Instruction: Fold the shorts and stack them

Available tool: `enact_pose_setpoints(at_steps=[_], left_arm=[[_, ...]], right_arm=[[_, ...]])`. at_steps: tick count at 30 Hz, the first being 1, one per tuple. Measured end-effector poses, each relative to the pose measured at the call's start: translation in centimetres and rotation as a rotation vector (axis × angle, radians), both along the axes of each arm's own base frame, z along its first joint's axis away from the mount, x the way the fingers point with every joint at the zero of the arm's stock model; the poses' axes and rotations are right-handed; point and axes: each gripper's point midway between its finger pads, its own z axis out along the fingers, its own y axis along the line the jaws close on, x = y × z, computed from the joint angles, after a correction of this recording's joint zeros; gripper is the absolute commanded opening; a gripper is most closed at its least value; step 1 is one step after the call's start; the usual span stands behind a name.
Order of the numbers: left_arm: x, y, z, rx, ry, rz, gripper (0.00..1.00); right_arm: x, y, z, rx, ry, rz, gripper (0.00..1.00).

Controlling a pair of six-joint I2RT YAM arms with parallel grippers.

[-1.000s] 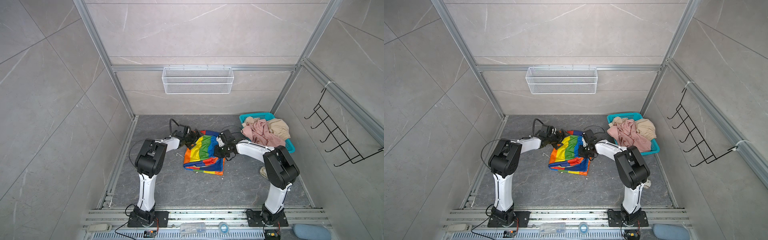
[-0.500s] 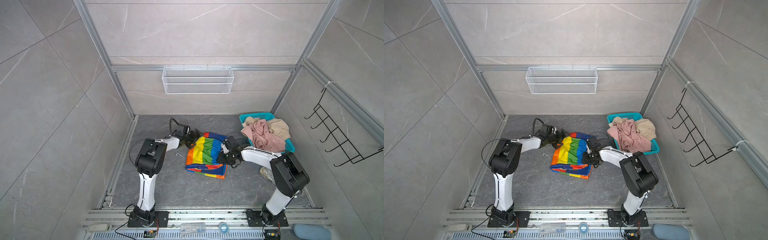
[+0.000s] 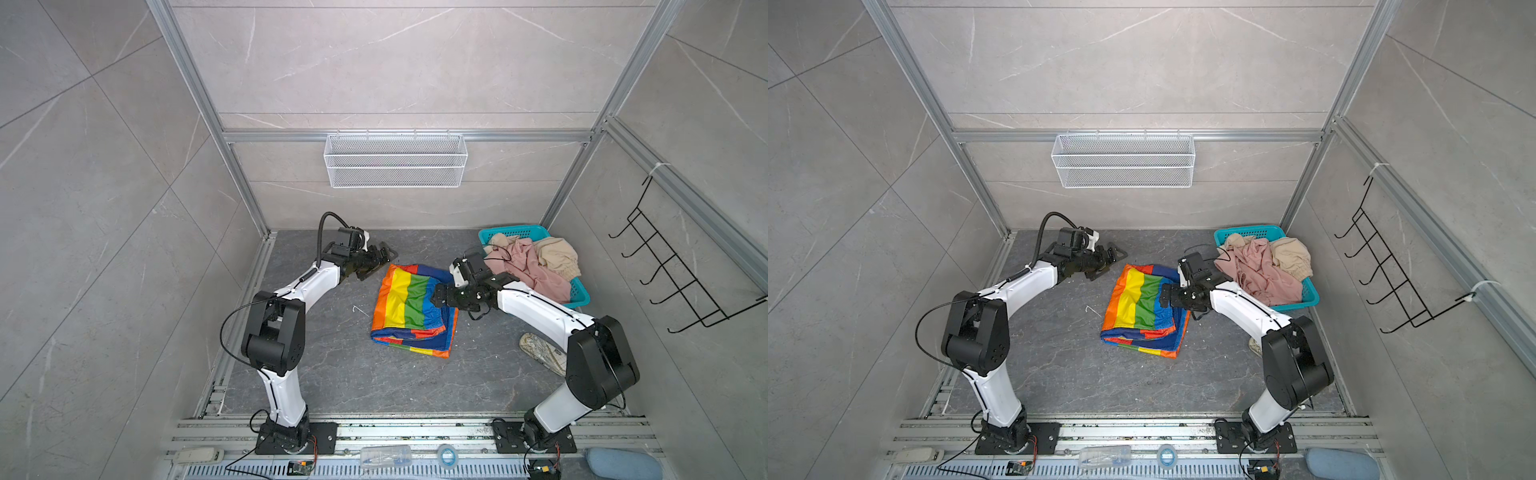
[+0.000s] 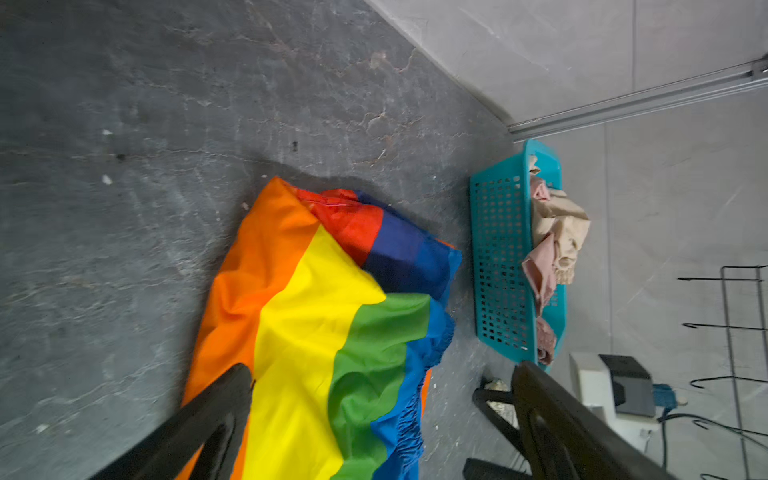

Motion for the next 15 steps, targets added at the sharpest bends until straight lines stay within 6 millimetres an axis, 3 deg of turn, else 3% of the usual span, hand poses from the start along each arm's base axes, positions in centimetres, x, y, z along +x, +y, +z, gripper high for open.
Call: enact_pose_setpoints(at_steps=[7,10,15], left_arm=[[-4.2,0.4,-6.1,0.071,0.176,-0.109,0.95],[-5.7,0.6,-8.5,0.09,0.251,-0.134,0.86],[-6.4,0.7,-11.2,0.12,0.313,-0.157,0.78]], right_arm=[[-0.5,-2.0,-1.6,0.005,0.056,-0.04,0.99],[-0.6,-2.4,-1.6,0.011,0.059,-0.046,0.99],[-0.8,-3.0,-1.4,0.025,0.061,-0.059,0.99]])
